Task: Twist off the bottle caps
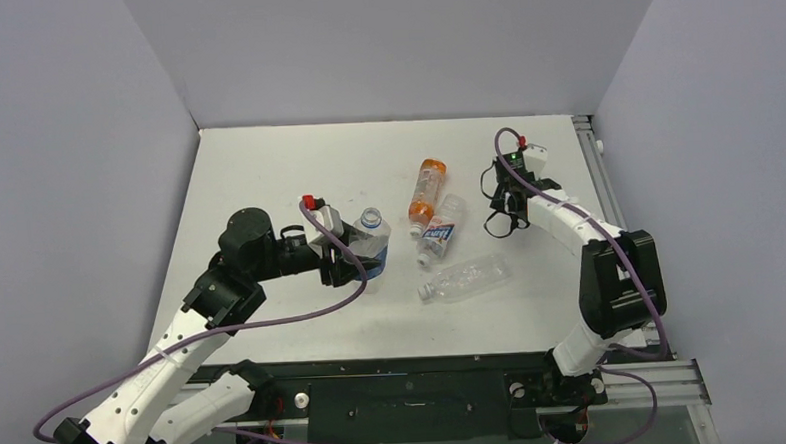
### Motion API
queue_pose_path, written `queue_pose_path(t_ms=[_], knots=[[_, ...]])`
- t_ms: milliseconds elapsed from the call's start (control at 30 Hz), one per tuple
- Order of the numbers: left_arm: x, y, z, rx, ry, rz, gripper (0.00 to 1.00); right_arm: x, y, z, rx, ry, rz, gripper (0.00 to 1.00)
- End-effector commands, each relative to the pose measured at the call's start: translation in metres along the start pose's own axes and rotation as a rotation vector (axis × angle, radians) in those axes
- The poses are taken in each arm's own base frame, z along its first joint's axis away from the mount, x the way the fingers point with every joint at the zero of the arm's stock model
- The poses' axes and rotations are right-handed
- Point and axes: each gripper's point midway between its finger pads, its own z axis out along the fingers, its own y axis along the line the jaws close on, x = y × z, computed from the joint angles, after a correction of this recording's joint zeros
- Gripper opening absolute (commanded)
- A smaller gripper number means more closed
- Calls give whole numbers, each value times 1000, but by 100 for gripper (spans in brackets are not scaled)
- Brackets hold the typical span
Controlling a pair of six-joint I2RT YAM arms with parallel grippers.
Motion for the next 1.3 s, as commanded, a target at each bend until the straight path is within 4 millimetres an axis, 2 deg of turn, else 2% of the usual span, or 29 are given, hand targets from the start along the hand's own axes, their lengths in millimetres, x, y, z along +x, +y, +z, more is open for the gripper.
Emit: queue_pose_path(t_ms=[0, 100, 233, 367, 433, 500, 667, 800, 867, 900, 933, 1000, 1033, 1067, 1100, 1133, 1167, 1200, 1233, 1267], knots=[[-18, 3, -5, -26, -49, 60, 0, -11, 6, 11, -10, -57, 73, 17], [-20, 3, -5, -28, -51, 64, 0, 2, 4, 21, -7, -14, 80, 23], [-25, 5, -4, -34, -63, 71, 0, 23, -5, 35, 29, 53, 66, 24], [-29, 6, -4, -39, -70, 76, 0, 36, -13, 42, 72, 86, 43, 24], [-31, 7, -4, -40, -72, 80, 0, 39, -14, 45, 78, 95, 36, 29], [-31, 7, -3, -41, -71, 79, 0, 42, -15, 46, 77, 99, 35, 39], [-30, 7, -3, -40, -66, 73, 0, 43, -13, 43, 56, 95, 40, 70], [-29, 7, -3, -39, -64, 74, 0, 27, -7, 29, 15, 55, 63, 74], [-29, 7, -3, -39, -66, 70, 0, 9, 1, 11, -29, 14, 77, 73], [-29, 7, -3, -38, -66, 69, 0, -10, 9, -6, -71, -27, 86, 73], [-30, 7, -3, -39, -69, 68, 0, -18, 18, -17, -107, -47, 79, 72], [-29, 7, -2, -38, -68, 65, 0, -61, 44, -67, -214, -158, 77, 72], [-28, 7, -2, -37, -67, 64, 0, -67, 49, -81, -236, -175, 48, 72], [-28, 8, -2, -38, -68, 62, 0, -83, 65, -112, -296, -224, 37, 72], [-27, 8, -1, -38, -67, 59, 0, -89, 72, -127, -326, -245, 11, 72], [-27, 8, -1, -39, -69, 56, 0, -101, 90, -160, -409, -286, -2, 72], [-28, 9, 0, -41, -69, 54, 0, -105, 99, -176, -456, -307, -32, 72], [-29, 9, 0, -43, -73, 54, 0, -111, 117, -211, -558, -344, -54, 73], [-29, 10, 0, -45, -76, 54, 0, -111, 127, -230, -618, -362, -92, 74], [-30, 10, 0, -46, -77, 53, 0, -111, 145, -266, -748, -383, -125, 75]])
